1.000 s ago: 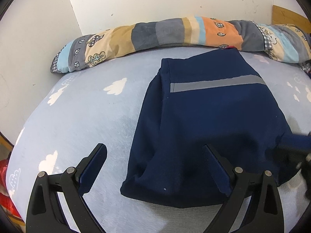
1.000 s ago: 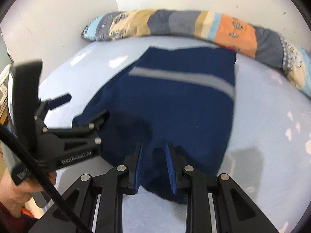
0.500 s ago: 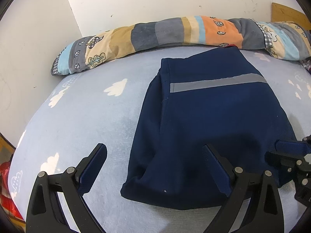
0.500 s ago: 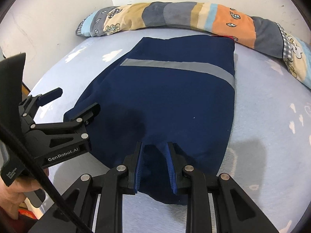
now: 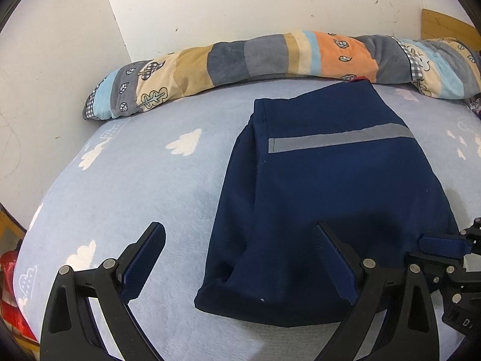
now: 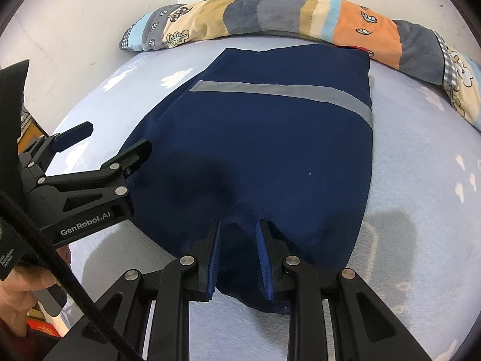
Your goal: Fold large clothes
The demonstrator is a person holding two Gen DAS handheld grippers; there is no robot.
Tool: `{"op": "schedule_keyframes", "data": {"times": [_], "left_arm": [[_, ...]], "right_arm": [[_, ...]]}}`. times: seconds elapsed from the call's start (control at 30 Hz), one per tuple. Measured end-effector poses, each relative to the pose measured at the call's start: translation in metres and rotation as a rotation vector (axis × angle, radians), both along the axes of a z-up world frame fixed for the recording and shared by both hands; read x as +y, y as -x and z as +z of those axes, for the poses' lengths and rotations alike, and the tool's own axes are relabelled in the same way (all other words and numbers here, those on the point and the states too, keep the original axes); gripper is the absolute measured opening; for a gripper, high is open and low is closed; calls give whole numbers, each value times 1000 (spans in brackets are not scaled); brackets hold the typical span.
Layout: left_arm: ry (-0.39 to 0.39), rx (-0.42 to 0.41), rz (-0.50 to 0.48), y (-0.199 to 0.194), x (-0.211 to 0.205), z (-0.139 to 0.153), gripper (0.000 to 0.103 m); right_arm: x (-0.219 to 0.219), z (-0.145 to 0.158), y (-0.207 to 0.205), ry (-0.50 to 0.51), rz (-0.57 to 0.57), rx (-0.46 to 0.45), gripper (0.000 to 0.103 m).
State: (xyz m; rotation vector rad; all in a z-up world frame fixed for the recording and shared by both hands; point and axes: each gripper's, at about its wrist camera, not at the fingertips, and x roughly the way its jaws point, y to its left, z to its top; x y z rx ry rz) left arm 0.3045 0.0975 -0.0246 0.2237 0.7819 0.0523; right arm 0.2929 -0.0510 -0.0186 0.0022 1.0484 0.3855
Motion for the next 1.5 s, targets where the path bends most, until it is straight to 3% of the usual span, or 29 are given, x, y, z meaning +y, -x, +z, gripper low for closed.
{"op": "schedule_keyframes", "data": {"times": [0.4, 0.73, 0.9, 1.0, 1.1, 1.13, 1.2, 1.23, 1.33, 1.5], "left_arm": [[-5, -38, 1, 3, 1, 7, 98], [-3, -47, 0, 3, 3, 10, 98], [32, 53, 11, -7, 8, -8, 98], [39, 145, 19, -16, 13, -25, 98], [81, 150, 35, -19, 24, -22, 98], [100, 132, 41, -21, 30, -14, 98], [149, 112, 51, -25, 43, -3, 98], [212, 120, 56, -29, 55, 2, 98], [392, 176, 78, -41, 84, 3, 98], [632, 303, 116, -60, 117, -23, 98]], "right_arm": [[1, 5, 2, 6, 5, -10, 27], [-13, 27, 2, 5, -46, -90, 32], [-17, 4, -3, 18, -49, -30, 34], [-17, 10, -4, 7, -48, -23, 36], [-28, 30, -3, -53, -68, -67, 36], [-35, 38, -5, -68, -78, -82, 38], [-51, 44, -10, -122, -109, -82, 51], [-60, 45, -12, -149, -135, -77, 58], [-93, 36, -21, -258, -200, -28, 61], [-126, 19, -33, -403, -271, 37, 66]]}}
